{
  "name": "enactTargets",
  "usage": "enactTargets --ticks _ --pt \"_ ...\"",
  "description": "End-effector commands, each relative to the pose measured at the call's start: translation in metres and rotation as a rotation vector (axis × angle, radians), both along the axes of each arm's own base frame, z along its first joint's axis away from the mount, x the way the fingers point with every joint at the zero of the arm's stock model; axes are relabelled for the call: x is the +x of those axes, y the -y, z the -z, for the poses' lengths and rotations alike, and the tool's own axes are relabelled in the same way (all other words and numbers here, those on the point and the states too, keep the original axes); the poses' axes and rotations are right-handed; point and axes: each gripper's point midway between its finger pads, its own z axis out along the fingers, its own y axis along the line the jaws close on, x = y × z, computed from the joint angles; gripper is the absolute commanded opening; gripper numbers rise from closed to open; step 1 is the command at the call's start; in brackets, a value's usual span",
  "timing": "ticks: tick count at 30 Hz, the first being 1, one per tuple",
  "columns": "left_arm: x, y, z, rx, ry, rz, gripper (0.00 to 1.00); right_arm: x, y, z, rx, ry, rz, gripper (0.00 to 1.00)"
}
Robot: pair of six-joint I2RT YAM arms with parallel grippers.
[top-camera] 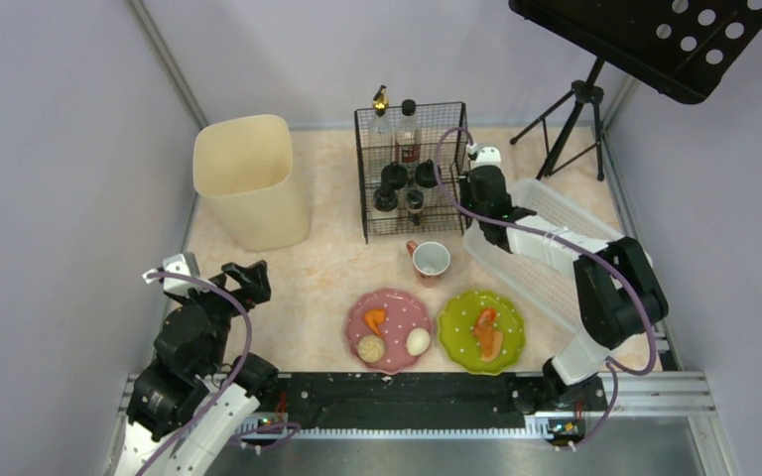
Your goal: Clear the kitchen counter
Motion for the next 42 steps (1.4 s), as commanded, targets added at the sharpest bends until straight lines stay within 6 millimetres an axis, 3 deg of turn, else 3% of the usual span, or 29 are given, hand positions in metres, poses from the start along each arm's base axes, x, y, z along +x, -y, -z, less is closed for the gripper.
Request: enactTargets --ticks 1,10,25,35,40,42 --pt "0.006 0.002 -0.006 0.003 0.022 0.000 0.97 0.025 -0.011 -0.027 0.056 0.088 -0.002 0.22" --pt "0.006 0.002 -0.006 0.005 0.018 0.000 0.97 0.043 -0.014 -0.025 0.098 0.090 0.057 0.00" --pt "0.007 0.003 -0.006 0.009 0.015 0.000 0.97 0.088 -0.022 -0.029 0.225 0.094 0.180 0.00" --pt "0.009 0.004 -0.004 0.020 0.001 0.004 0.97 0.127 -0.022 -0.017 0.241 0.066 0.235 0.00" --pt "0.011 0.006 -0.002 0.023 -0.006 0.010 0.97 0.132 -0.022 -0.019 0.237 0.068 0.231 0.00" --pt "0.011 0.007 -0.003 0.024 -0.005 0.013 0.98 0.130 -0.022 -0.027 0.249 0.085 0.226 0.19"
